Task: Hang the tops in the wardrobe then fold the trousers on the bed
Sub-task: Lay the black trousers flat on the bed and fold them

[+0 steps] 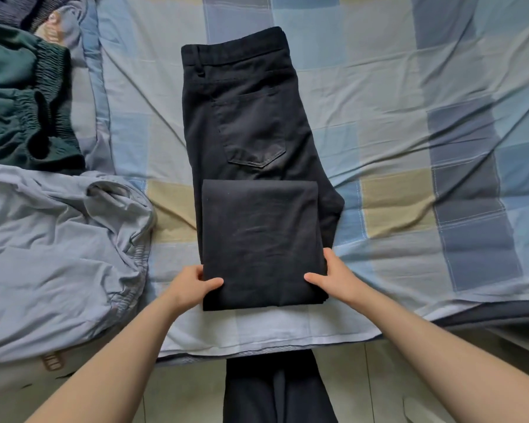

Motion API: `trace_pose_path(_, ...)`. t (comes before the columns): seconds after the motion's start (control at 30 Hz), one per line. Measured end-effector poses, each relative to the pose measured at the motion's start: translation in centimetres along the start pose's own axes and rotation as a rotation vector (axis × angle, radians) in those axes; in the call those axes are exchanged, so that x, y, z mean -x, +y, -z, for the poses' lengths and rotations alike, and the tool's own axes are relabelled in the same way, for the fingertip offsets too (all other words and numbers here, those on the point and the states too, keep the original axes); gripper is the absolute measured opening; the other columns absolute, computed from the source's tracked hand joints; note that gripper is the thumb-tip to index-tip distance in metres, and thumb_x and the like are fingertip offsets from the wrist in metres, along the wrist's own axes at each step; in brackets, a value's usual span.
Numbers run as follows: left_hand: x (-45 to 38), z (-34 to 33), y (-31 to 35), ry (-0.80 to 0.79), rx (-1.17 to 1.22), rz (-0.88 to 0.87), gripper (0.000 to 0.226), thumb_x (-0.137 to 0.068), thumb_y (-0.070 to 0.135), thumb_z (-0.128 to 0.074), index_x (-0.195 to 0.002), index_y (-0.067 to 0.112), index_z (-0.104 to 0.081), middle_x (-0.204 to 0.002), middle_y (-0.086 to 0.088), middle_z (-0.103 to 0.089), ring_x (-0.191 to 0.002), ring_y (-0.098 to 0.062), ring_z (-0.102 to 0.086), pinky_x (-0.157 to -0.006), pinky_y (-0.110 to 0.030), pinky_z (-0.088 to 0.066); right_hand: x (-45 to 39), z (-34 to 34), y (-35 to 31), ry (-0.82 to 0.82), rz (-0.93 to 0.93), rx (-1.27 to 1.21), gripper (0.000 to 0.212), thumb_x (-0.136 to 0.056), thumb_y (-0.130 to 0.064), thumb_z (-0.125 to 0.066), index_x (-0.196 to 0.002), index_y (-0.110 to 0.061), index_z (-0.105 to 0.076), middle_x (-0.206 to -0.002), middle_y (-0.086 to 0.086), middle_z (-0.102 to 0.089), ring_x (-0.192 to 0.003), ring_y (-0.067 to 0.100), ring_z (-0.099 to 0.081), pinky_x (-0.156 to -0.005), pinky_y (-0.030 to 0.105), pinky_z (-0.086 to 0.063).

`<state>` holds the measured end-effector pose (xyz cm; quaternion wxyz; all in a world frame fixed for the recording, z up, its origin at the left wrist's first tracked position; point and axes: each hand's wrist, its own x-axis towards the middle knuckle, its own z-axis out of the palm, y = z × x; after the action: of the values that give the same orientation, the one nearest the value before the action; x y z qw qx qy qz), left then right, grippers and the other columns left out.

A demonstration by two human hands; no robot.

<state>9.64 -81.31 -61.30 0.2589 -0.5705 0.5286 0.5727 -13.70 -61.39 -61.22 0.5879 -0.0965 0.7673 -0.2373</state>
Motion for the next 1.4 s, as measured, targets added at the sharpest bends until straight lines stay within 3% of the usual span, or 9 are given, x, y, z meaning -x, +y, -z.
trace_pose_path(0.1,-0.1,0.6,2.0,0.237,-0.206,-0.047,0.033,-0.083,0.019,-0.073,-0.105,0.008,-0.051,-0.095,-0.008,-0.059,-0.087,-0.026,-0.056,-0.073,-0.037,-0.047,-0.8,1.0,-0.6,0.113,0.108,0.081,0.042,-0.087,-0.005,-0.061,-0.125,-0.020,-0.050,-0.099,0.006,-0.060,-0.078,0.009,-0.056,-0.080,0.030,-0.049)
trace_pose_path(0.27,-0.7,0.5,9.3,0.566,-0.458,-0.466,0.053,-0.084,0.015,-0.067,-0.131,0.008,-0.044,-0.129,-0.013,-0.045,-0.119,-0.032,-0.043,-0.098,-0.043,-0.040,-2.6,3.1,-1.9,0.152,0.194,0.333,0.069,-0.088,0.001,-0.053,-0.143,-0.036,-0.037,-0.100,0.005,-0.052,-0.067,0.011,-0.047,-0.081,0.032,-0.047)
trace_pose_path(0.5,-5.3,-1.6,18.3,0.298,-0.880,-0.612,0.067,-0.085,0.043,-0.068,-0.140,0.015,-0.041,-0.134,-0.009,-0.055,-0.126,-0.030,-0.047,-0.110,-0.045,-0.030,-7.6,8.1,-5.7,0.549,0.113,0.217,0.045,-0.087,-0.008,-0.056,-0.132,-0.006,-0.051,-0.126,0.020,-0.051,-0.109,0.030,-0.055,-0.103,0.036,-0.039)
trace_pose_path(0.67,-4.3,-1.8,19.6,0.183,-0.875,-0.608,0.040,-0.080,0.042,-0.070,-0.115,0.024,-0.062,-0.108,0.000,-0.064,-0.110,-0.027,-0.055,-0.096,-0.041,-0.034,-9.0,10.0,-7.8,0.360,0.023,0.179,0.038,-0.088,-0.024,-0.058,-0.108,0.008,-0.062,-0.088,0.014,-0.061,-0.082,0.026,-0.056,-0.074,0.037,-0.045)
trace_pose_path(0.83,2.7,-1.9,17.1,0.102,-0.933,-0.864,0.021,-0.080,0.044,-0.064,-0.089,0.025,-0.060,-0.079,0.008,-0.061,-0.084,-0.021,-0.061,-0.067,-0.033,-0.045,-8.2,10.3,-9.0,0.156,-0.019,0.062,0.013,-0.091,-0.025,-0.063,-0.079,-0.018,-0.060,-0.086,0.006,-0.054,-0.080,0.016,-0.049,-0.069,0.029,-0.041)
trace_pose_path(1.03,7.1,-0.8,13.7,0.127,-0.910,-1.076,0.017,-0.080,0.044,-0.058,-0.088,0.030,-0.061,-0.076,0.011,-0.063,-0.074,-0.014,-0.061,-0.064,-0.031,-0.044,-7.9,8.4,-10.3,0.151,0.020,0.214,0.034,-0.086,-0.023,-0.066,-0.103,-0.013,-0.039,-0.086,0.003,-0.047,-0.078,0.019,-0.048,-0.058,0.027,-0.038)
trace_pose_path(1.13,7.7,-0.6,13.1,0.103,-0.921,-1.096,0.018,-0.079,0.045,-0.053,-0.084,0.029,-0.061,-0.073,0.011,-0.062,-0.069,-0.015,-0.060,-0.061,-0.028,-0.035,-7.7,6.5,-11.6,0.197,0.131,0.425,0.032,-0.086,-0.027,-0.067,-0.096,-0.012,-0.041,-0.081,0.005,-0.050,-0.078,0.023,-0.050,-0.061,0.030,-0.037)
trace_pose_path(1.23,7.7,0.0,13.4,0.106,-0.902,-1.110,0.019,-0.080,0.046,-0.056,-0.083,0.029,-0.062,-0.073,0.010,-0.061,-0.068,-0.016,-0.060,-0.060,-0.028,-0.038,-7.8,4.8,-13.3,-0.021,0.052,0.176,0.031,-0.095,-0.038,-0.053,-0.085,-0.009,-0.049,-0.081,0.015,-0.055,-0.070,0.022,-0.054,-0.062,0.027,-0.046)
trace_pose_path(1.4,5.6,1.2,16.0,0.123,-0.854,-0.986,0.026,-0.083,0.049,-0.063,-0.082,0.024,-0.059,-0.080,0.007,-0.062,-0.081,-0.022,-0.060,-0.065,-0.035,-0.044,-9.6,4.6,-14.7,-0.162,-0.173,0.072,0.080,-0.093,-0.068,-0.020,-0.095,-0.003,-0.067,-0.091,0.012,-0.073,-0.088,0.024,-0.064,-0.094,0.040,-0.044)
